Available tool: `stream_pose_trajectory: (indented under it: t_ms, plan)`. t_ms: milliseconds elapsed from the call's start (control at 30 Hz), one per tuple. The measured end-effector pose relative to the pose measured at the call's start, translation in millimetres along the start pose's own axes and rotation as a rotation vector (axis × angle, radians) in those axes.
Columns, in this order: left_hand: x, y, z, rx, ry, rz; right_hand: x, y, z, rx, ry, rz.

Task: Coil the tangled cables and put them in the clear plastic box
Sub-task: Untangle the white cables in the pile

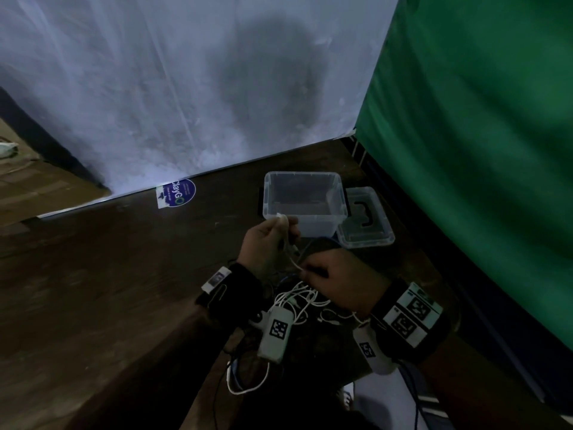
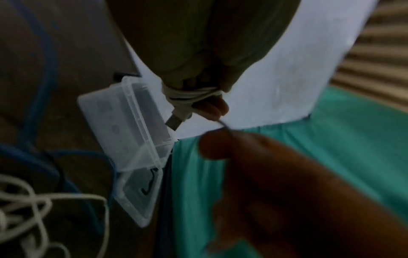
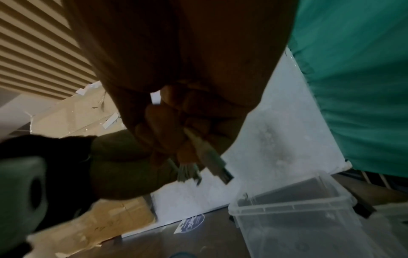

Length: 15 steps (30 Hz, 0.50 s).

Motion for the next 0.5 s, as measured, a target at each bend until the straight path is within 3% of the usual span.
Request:
stream_pose_trajectory:
  t_ms: [100, 233, 367, 500]
  plan:
    - [5.9, -15.3, -4.9, -0.271, -0.014, 0.068, 5.2, 18.5, 4.2, 0.000, 0.004, -0.048]
    - [12.6, -35.9, 3.4, -0.387, 0.049, 0.339, 12.4, 49.5, -4.8, -0.086, 0.046, -0.186]
    - [22.4, -52.1, 18.2, -0.274, 0.191, 0.502, 11.8, 62.2, -15.4, -0.138, 0.077, -0.235]
    - [24.8, -47.8, 16.9, 0.053, 0.244, 0.398, 10.4, 55.3, -22.9, -0.279, 0.046, -0.166]
Point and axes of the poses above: each hand's wrist, its own x-axis away from the middle knuckle, its own y-axis out of the back of the hand, z = x × y, the point moved 9 cm from there along -x, towards the middle knuckle, and after that the axes turned 14 degrees about z, right-handed, at the moved point
